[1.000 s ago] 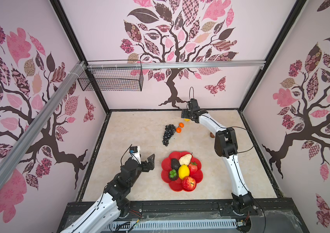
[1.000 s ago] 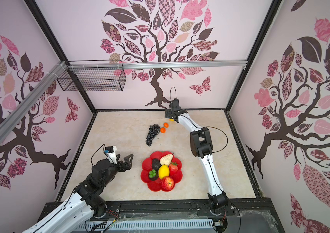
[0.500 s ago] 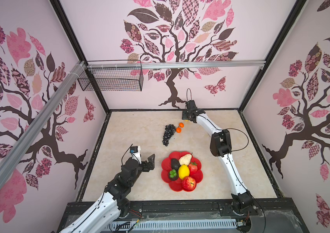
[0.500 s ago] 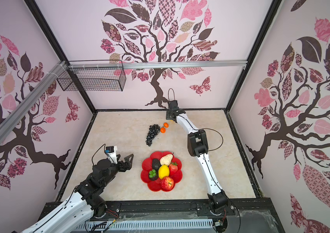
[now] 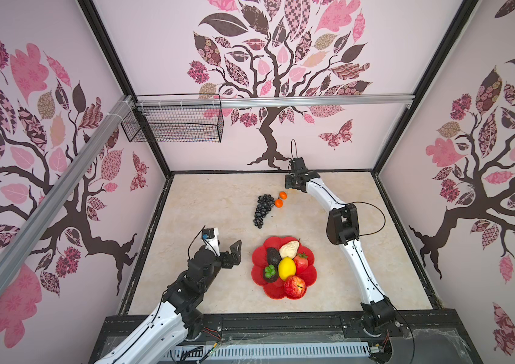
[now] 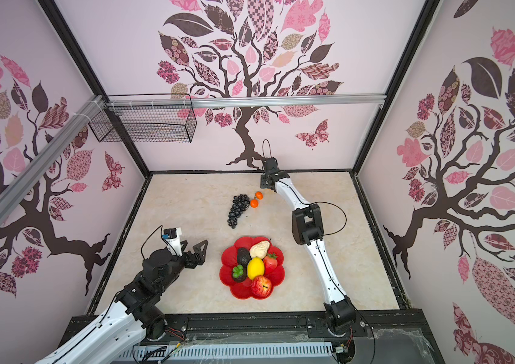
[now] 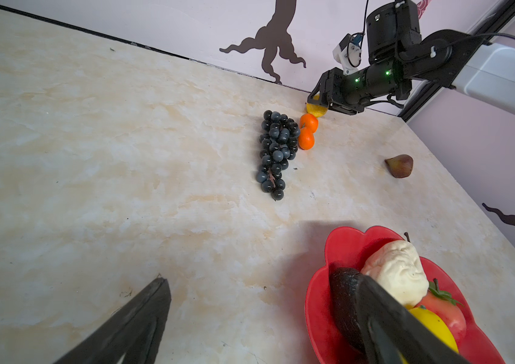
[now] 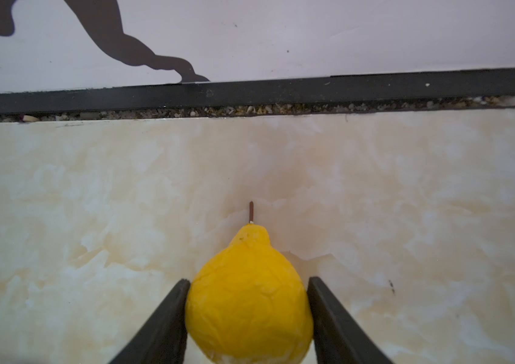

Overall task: Arrange fruit in a fruit bowl
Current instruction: Pick up the fruit from the top-center of the table.

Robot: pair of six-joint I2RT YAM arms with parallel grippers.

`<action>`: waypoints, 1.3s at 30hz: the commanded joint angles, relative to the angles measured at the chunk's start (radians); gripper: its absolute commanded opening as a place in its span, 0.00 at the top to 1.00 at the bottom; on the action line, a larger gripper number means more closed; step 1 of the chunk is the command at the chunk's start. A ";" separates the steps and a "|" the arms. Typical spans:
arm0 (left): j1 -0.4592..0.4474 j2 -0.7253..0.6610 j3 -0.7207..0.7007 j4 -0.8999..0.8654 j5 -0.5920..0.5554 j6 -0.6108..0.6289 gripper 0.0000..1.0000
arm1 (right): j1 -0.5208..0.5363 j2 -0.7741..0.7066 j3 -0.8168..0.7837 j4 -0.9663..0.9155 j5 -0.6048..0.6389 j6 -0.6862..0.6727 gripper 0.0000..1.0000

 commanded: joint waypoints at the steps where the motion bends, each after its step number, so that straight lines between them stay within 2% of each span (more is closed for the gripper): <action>1: 0.003 0.002 -0.030 0.008 -0.007 0.001 0.05 | -0.005 0.027 -0.026 -0.001 -0.013 0.004 0.41; 7: 0.005 0.022 -0.027 0.017 -0.008 0.002 0.05 | -0.006 0.002 -0.023 -0.006 0.011 0.001 0.43; 12: 0.004 0.035 -0.029 0.032 -0.004 0.000 0.05 | -0.006 -0.127 -0.138 0.017 -0.013 -0.003 0.43; 22: 0.004 0.081 -0.027 0.061 0.037 -0.004 0.05 | 0.001 -0.624 -0.706 0.253 -0.164 0.039 0.43; 28: 0.004 0.099 -0.023 0.089 0.068 -0.016 0.05 | 0.013 -0.938 -1.131 0.427 -0.335 0.121 0.43; 34: 0.006 0.231 0.062 0.146 0.223 -0.123 0.07 | 0.087 -1.222 -1.507 0.612 -0.441 0.161 0.43; 39: 0.006 0.343 0.143 0.178 0.326 -0.199 0.09 | 0.167 -1.368 -1.706 0.716 -0.471 0.187 0.43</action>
